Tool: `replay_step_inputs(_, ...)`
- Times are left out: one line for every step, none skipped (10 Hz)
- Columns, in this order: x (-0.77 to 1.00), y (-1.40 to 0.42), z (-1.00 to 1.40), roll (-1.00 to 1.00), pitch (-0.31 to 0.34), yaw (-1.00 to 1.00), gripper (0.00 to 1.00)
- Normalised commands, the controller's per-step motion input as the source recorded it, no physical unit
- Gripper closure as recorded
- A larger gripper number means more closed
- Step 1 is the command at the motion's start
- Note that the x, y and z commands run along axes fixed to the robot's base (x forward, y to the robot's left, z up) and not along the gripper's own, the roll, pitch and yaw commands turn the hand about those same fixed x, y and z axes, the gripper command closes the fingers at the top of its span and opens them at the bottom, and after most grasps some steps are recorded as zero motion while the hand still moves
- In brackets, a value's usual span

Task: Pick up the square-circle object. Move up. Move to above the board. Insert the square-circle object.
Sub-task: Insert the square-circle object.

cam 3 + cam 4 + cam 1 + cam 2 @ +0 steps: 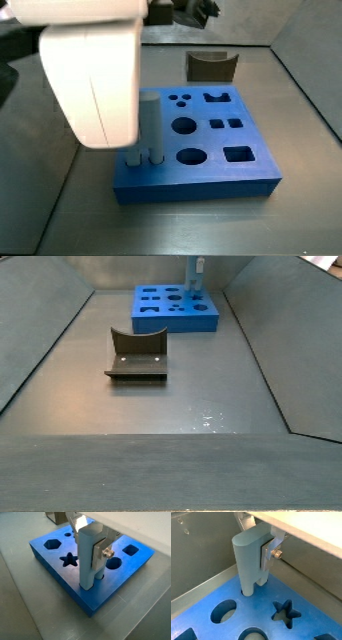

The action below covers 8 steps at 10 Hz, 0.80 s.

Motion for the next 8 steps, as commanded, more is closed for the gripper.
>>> replay_step_inputs(0.09,-0.15,-1.00,0.13,-0.070,0.05,1.00)
replay_step_inputs(0.06,-0.18,-1.00,0.09,-0.081,0.07,1.00)
replay_step_inputs(0.04,-0.18,-1.00,0.08,-0.076,0.09,1.00)
replay_step_inputs(0.03,-0.15,-1.00,0.09,-0.067,0.11,1.00)
replay_step_inputs(0.07,-0.17,-1.00,0.10,-0.080,0.07,1.00)
replay_step_inputs(0.06,0.07,0.00,-0.09,0.024,-0.04,1.00)
replay_step_inputs(0.00,0.00,0.00,0.01,0.000,0.00,1.00)
replay_step_inputs(0.00,-0.01,0.00,0.01,0.000,0.00,1.00)
